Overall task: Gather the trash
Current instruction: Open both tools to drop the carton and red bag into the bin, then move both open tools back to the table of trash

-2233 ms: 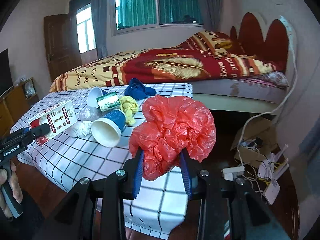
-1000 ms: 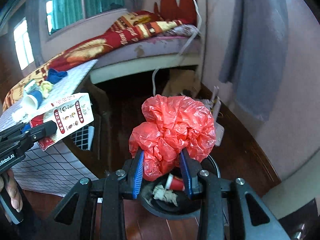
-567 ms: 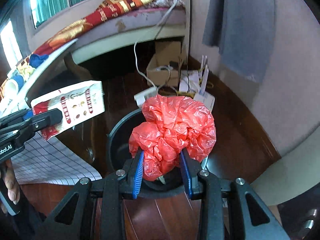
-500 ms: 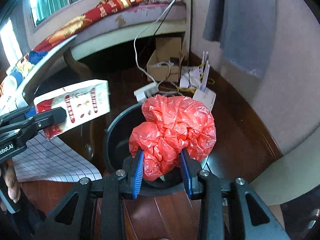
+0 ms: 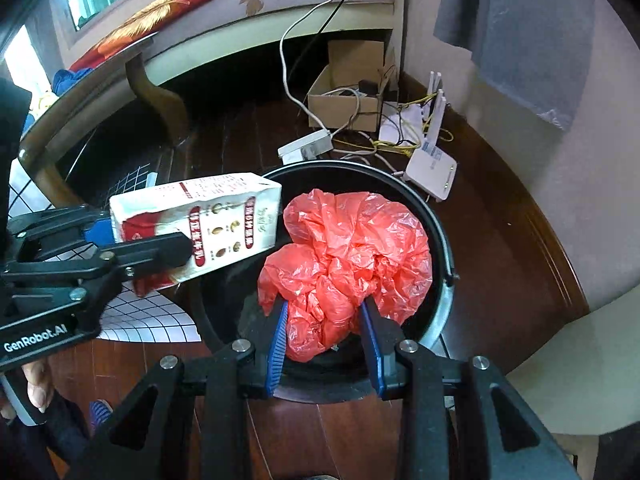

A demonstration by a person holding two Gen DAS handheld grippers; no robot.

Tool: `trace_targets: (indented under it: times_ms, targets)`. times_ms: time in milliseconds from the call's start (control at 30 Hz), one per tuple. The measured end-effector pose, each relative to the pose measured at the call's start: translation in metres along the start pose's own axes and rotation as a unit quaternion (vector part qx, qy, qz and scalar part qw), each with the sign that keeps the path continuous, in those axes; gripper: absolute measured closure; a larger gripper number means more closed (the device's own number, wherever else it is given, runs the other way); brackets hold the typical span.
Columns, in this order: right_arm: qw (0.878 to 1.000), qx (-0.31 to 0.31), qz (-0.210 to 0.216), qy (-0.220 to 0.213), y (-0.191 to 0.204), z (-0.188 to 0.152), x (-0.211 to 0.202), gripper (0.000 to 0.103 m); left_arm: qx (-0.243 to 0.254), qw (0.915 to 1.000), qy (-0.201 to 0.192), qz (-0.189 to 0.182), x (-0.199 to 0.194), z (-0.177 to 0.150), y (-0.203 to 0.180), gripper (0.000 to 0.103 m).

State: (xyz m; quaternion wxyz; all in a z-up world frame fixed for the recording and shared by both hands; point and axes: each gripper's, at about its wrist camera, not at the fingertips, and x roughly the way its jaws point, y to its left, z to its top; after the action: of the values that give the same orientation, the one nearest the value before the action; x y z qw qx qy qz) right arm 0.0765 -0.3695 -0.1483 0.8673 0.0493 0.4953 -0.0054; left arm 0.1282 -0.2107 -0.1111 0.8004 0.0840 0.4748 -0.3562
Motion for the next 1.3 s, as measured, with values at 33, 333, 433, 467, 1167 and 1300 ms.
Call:
trace_targets:
  times_ms: [33, 333, 433, 467, 1167, 1300]
  targets:
    - [1.0, -0.001, 0.002, 0.002, 0.0, 0.0, 0.002, 0.067, -0.002, 1.0, 0.006, -0.002, 0.004, 0.0, 0.001, 0.068]
    - [0.994, 0.001, -0.089, 0.063, -0.023, -0.009, 0.042, 0.006, -0.028, 0.9971, 0.03, 0.065, 0.024, -0.008, 0.024, 0.009]
    - [0.993, 0.023, -0.103, 0.058, -0.035, -0.009, 0.039, 0.0, -0.018, 0.9944, 0.032, 0.1, 0.023, -0.012, 0.028, 0.002]
    - [0.992, 0.029, -0.106, 0.054, -0.038, -0.008, 0.037, 0.0, -0.015, 0.9937, 0.03, 0.106, 0.022, -0.014, 0.028, 0.001]
    - [0.992, 0.03, -0.11, -0.047, 0.005, 0.028, -0.055, 0.0, -0.034, 0.9849, -0.061, 0.158, -0.071, -0.007, 0.036, 0.0]
    - [0.992, 0.017, -0.102, -0.074, 0.025, 0.037, -0.076, 0.0, -0.048, 0.9807, -0.086, 0.169, -0.101, -0.009, 0.042, 0.0]
